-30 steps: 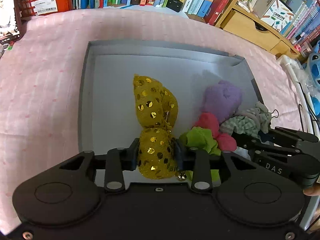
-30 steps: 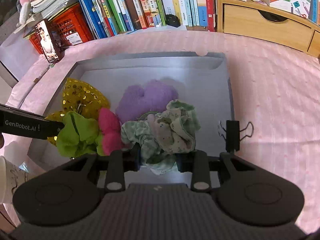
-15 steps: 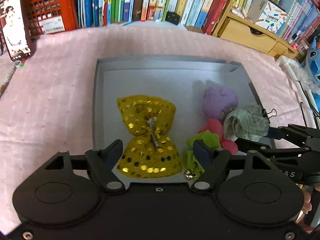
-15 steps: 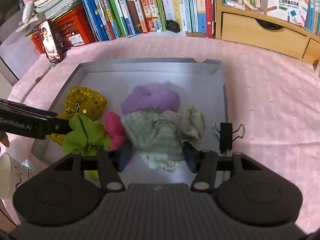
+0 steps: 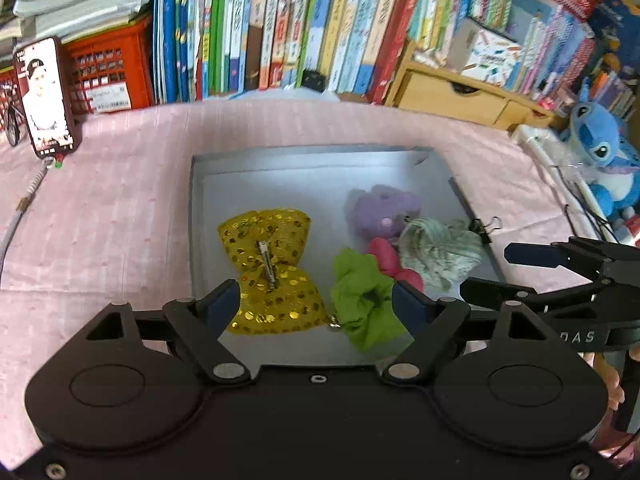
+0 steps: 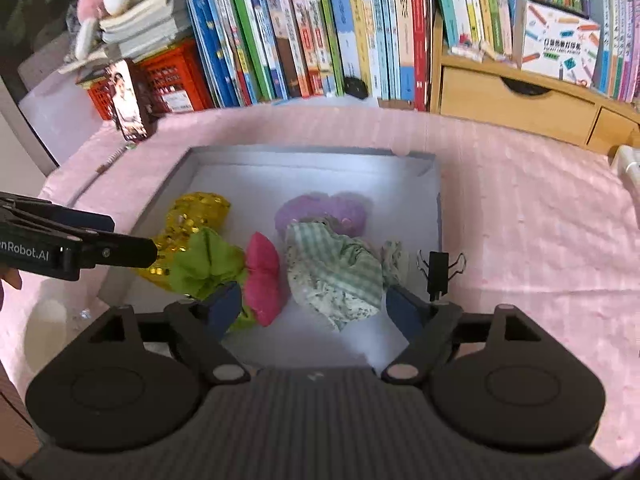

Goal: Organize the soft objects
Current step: 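Lower the cloth and bow into the tray and open both grippers, then withdraw both grippers from the tray toward the white plush cat and cups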

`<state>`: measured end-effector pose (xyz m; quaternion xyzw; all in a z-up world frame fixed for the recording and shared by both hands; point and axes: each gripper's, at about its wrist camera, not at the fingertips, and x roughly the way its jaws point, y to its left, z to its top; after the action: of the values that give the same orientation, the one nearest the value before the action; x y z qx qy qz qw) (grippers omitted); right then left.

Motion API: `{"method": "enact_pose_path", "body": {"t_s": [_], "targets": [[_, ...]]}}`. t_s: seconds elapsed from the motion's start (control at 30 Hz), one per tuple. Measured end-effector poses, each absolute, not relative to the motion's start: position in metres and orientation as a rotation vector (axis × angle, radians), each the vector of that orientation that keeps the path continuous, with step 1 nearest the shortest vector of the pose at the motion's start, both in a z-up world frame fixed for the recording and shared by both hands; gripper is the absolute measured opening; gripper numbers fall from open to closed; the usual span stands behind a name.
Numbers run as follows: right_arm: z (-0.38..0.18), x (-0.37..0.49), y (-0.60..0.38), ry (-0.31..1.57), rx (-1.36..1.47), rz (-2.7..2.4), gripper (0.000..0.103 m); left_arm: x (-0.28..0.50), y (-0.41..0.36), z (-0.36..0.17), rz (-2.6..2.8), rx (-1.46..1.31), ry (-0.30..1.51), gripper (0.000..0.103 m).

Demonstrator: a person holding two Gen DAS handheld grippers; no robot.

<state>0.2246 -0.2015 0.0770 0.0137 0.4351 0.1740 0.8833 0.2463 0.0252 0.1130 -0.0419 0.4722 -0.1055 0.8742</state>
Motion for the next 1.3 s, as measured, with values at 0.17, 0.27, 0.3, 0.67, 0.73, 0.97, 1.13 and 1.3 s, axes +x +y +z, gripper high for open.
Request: {"method": "enact_pose_path", "body": {"t_s": [0.17,0.27,0.3,0.67,0.73,0.97,1.13,1.3], "targets": [[0.090,0.203,-0.209,0.845,0.043,0.366,0.088,0.220,0.024,0.124,-0.244,-0.075,0.918,0.083],[0.097,0.190,-0.213,0.809,0.044,0.365,0.089,0.202,0.023,0.128,-0.258,-0.060,0.878,0.084],[0.099,0.185,-0.216,0.796,0.046,0.366,0.089,0.197,0.023,0.130,-0.263,-0.058,0.865,0.084],[0.107,0.130,-0.234,0.654,0.037,0.328,0.094,0.130,0.032,0.133,-0.300,-0.044,0.701,0.088],[0.106,0.121,-0.238,0.639,0.035,0.318,0.094,0.122,0.034,0.132,-0.302,-0.039,0.690,0.088],[0.102,0.092,-0.248,0.555,0.007,0.285,0.100,0.092,0.041,0.126,-0.303,-0.039,0.628,0.089],[0.095,0.076,-0.253,0.514,0.003,0.272,0.101,0.075,0.044,0.118,-0.298,-0.045,0.606,0.089],[0.087,0.063,-0.259,0.479,0.007,0.252,0.103,0.061,0.049,0.112,-0.272,-0.039,0.582,0.089]]}}
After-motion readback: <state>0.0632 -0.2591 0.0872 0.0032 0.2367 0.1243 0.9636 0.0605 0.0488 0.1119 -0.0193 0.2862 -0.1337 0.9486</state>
